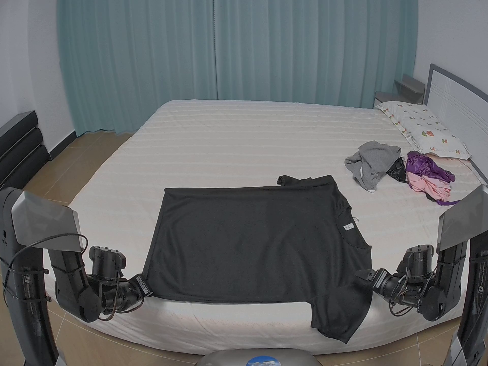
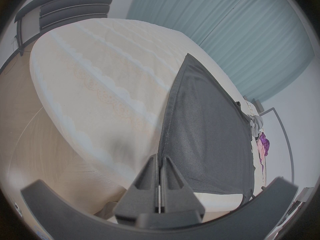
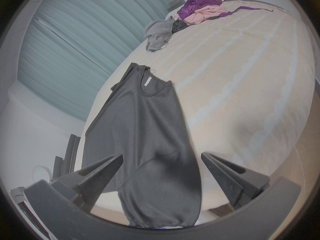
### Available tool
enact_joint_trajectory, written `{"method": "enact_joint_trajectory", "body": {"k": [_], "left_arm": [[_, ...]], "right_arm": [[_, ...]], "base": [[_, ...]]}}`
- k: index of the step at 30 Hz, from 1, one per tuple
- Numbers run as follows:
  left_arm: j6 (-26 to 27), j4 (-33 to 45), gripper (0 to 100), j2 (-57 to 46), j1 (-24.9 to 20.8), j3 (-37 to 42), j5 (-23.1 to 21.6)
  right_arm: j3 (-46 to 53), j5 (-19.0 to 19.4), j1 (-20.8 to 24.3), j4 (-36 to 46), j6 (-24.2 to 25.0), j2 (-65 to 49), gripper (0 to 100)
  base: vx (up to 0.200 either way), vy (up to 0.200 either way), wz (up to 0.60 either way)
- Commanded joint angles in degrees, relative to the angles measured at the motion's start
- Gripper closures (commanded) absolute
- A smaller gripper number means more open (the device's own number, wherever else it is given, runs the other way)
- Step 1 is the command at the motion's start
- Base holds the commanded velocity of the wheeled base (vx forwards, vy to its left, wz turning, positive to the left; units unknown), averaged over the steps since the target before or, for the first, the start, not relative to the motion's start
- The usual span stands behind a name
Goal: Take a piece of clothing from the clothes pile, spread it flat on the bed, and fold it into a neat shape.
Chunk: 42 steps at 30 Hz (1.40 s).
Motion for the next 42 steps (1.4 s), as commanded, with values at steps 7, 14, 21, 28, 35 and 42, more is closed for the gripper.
{"method": "enact_joint_trajectory", "body": {"k": [7, 14, 21, 28, 35, 42], "left_arm": [[-0.02, -0.03, 100, -0.10, 0.03, 0.02, 0.01], [-0.02, -0.03, 100, -0.10, 0.03, 0.10, -0.08], [-0.02, -0.03, 100, -0.10, 0.03, 0.28, -0.08], [-0.02, -0.03, 100, -0.10, 0.03, 0.28, -0.08], [-0.02, -0.03, 100, -0.10, 0.03, 0.28, -0.08], [-0.02, -0.03, 100, -0.10, 0.03, 0.28, 0.01]], "right_arm": [[-5.30, -0.36, -0.49, 0.89, -0.74, 4.53, 0], [-8.28, -0.27, -0.84, 1.68, -0.74, 4.88, 100], [-13.03, -0.71, -1.90, 2.91, -0.65, 4.35, 100], [-18.04, -1.59, -2.16, 6.78, -0.74, 4.26, 100], [-19.09, -1.59, -1.98, 7.31, -0.83, 4.88, 0], [-15.05, 0.25, -4.09, 8.01, -3.03, 0.31, 0]], "base": [[0.000, 0.000, 0.00], [0.000, 0.000, 0.00], [0.000, 0.000, 0.00], [0.000, 0.000, 0.00], [0.000, 0.000, 0.00], [0.000, 0.000, 0.00]]}}
